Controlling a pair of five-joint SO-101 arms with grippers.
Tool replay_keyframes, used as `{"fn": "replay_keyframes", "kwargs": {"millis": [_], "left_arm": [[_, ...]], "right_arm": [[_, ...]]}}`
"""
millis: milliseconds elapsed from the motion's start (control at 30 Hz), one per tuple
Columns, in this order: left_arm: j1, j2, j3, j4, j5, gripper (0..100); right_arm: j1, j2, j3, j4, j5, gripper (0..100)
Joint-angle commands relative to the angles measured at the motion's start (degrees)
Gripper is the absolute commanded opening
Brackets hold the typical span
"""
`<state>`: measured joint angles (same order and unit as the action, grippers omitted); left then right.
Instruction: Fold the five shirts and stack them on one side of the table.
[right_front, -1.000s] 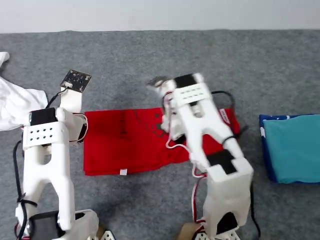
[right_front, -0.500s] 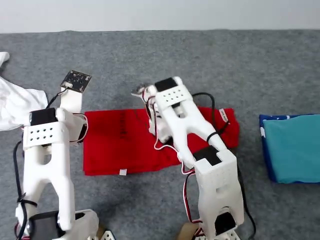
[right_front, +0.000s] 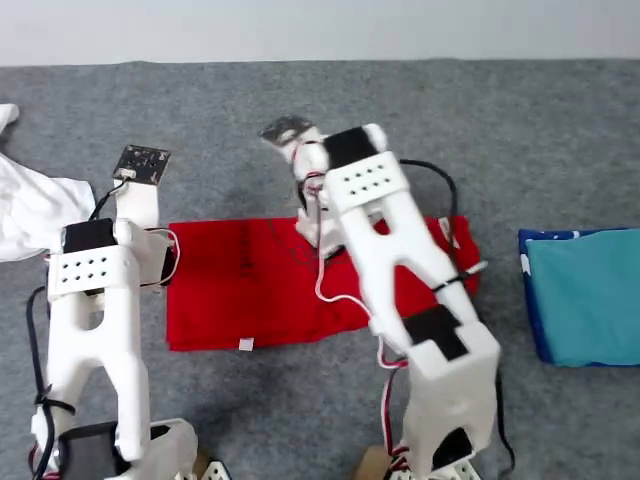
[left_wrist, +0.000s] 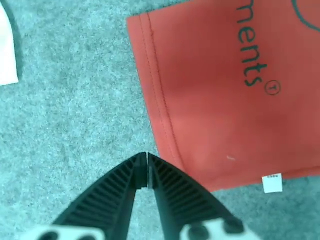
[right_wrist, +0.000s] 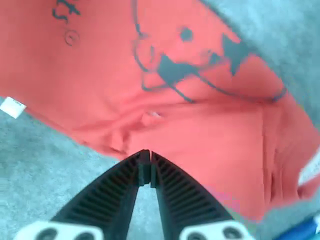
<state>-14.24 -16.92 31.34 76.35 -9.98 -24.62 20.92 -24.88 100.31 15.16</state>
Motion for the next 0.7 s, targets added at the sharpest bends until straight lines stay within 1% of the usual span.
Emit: {"fn": "replay_keyframes", "kwargs": {"millis": [0, 133, 233, 533, 667], "left_arm": [[0.2, -1.7, -0.7, 1.0, 1.0, 6], [0.2, -1.3, -1.3, 0.4, 0.6, 6], [0.1, 1.9, -2.7, -1.1, 0.6, 11], [0.1, 21.3, -15.7, 2.5, 0.4, 19], [0.1, 29.8, -22.2, 5.3, -2.5, 20]], "right_arm": [[7.0, -8.8, 5.3, 2.4, -1.1, 1.0], [15.3, -17.5, 13.5, 2.4, -1.0, 1.0], [21.3, -24.1, 19.7, 2.2, -0.7, 1.0], [36.6, -40.6, 35.9, 1.0, -0.6, 1.0], [41.9, -46.2, 43.2, -1.7, -0.3, 1.0]]}}
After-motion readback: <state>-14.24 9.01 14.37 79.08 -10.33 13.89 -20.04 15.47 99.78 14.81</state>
